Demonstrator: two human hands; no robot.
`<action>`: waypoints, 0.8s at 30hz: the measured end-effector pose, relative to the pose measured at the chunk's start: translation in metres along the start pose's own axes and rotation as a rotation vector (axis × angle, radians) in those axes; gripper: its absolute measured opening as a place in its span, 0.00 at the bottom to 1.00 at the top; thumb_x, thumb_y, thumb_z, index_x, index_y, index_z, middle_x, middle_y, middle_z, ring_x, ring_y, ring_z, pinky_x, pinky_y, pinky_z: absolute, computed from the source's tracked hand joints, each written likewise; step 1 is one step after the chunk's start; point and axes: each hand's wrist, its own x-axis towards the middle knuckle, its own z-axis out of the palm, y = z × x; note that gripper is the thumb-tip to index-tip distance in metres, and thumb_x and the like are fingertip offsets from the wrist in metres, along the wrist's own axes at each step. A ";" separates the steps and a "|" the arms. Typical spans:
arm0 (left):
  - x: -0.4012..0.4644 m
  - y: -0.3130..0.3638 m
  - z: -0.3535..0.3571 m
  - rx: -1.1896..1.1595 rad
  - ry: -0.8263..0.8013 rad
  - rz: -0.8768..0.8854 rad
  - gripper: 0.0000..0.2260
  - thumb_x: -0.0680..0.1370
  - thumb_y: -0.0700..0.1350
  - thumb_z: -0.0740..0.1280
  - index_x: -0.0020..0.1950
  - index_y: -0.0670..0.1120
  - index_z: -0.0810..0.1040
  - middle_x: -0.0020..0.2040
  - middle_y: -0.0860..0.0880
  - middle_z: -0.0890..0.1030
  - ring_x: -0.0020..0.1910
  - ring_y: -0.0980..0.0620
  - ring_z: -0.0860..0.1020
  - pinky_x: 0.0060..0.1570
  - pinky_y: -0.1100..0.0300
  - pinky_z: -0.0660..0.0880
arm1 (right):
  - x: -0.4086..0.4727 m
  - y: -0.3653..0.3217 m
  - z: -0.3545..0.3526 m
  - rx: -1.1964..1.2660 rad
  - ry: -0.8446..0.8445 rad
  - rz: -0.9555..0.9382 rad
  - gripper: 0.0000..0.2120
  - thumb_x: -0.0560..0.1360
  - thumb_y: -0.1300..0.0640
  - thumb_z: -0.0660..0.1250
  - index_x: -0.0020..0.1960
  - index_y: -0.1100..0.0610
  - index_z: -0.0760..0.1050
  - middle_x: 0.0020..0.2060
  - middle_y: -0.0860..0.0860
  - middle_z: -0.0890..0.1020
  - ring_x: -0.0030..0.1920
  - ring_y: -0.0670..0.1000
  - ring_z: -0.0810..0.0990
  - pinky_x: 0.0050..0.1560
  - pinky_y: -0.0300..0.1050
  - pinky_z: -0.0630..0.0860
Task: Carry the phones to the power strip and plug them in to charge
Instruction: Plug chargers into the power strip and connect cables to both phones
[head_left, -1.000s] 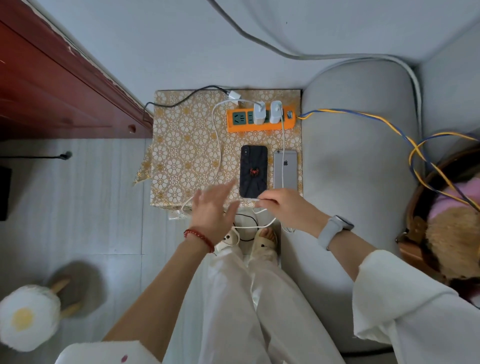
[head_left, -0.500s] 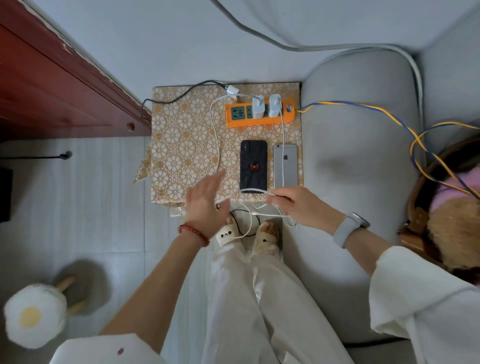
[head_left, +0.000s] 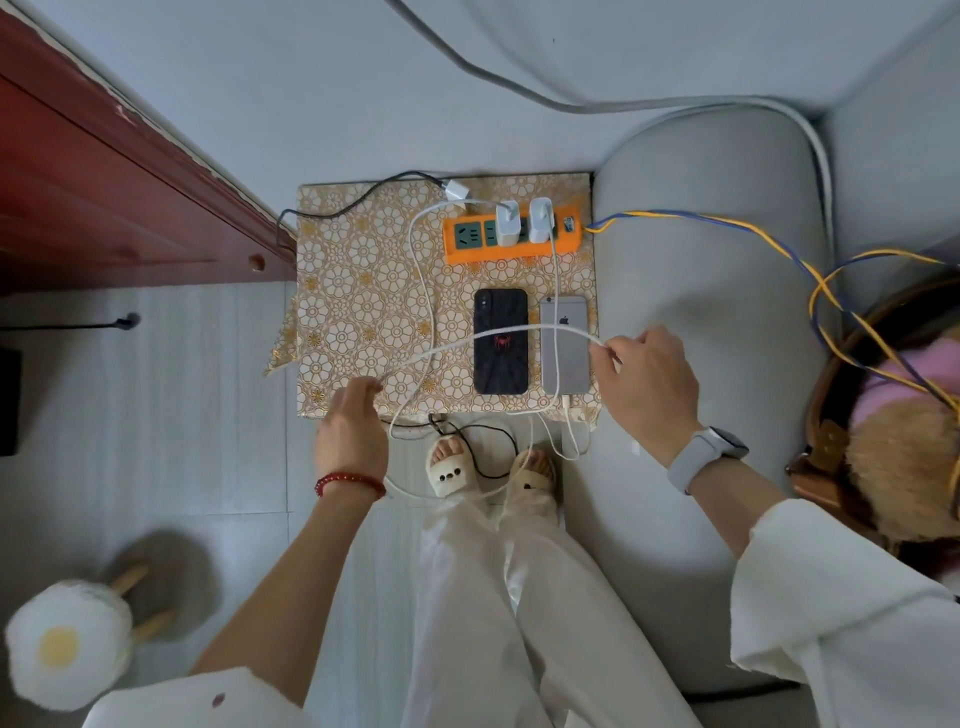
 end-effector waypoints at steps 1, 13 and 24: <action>-0.002 -0.004 0.002 0.023 -0.034 0.013 0.10 0.78 0.36 0.56 0.52 0.41 0.76 0.52 0.41 0.80 0.46 0.39 0.78 0.38 0.56 0.69 | 0.003 -0.004 -0.003 -0.034 0.036 0.023 0.18 0.78 0.49 0.57 0.42 0.62 0.77 0.34 0.56 0.71 0.40 0.61 0.74 0.34 0.44 0.62; -0.007 -0.034 0.018 0.424 -0.414 0.008 0.12 0.77 0.39 0.55 0.54 0.50 0.75 0.54 0.47 0.79 0.46 0.42 0.78 0.41 0.54 0.72 | 0.049 -0.035 -0.019 1.441 0.080 0.609 0.03 0.78 0.59 0.58 0.49 0.53 0.69 0.29 0.51 0.71 0.24 0.47 0.71 0.30 0.41 0.75; 0.022 0.001 0.051 -0.008 -0.499 -0.201 0.14 0.78 0.40 0.56 0.62 0.46 0.72 0.61 0.44 0.77 0.49 0.50 0.76 0.49 0.60 0.72 | 0.027 -0.051 0.067 0.635 -0.410 0.268 0.11 0.79 0.61 0.53 0.58 0.65 0.67 0.51 0.60 0.79 0.47 0.57 0.79 0.51 0.54 0.76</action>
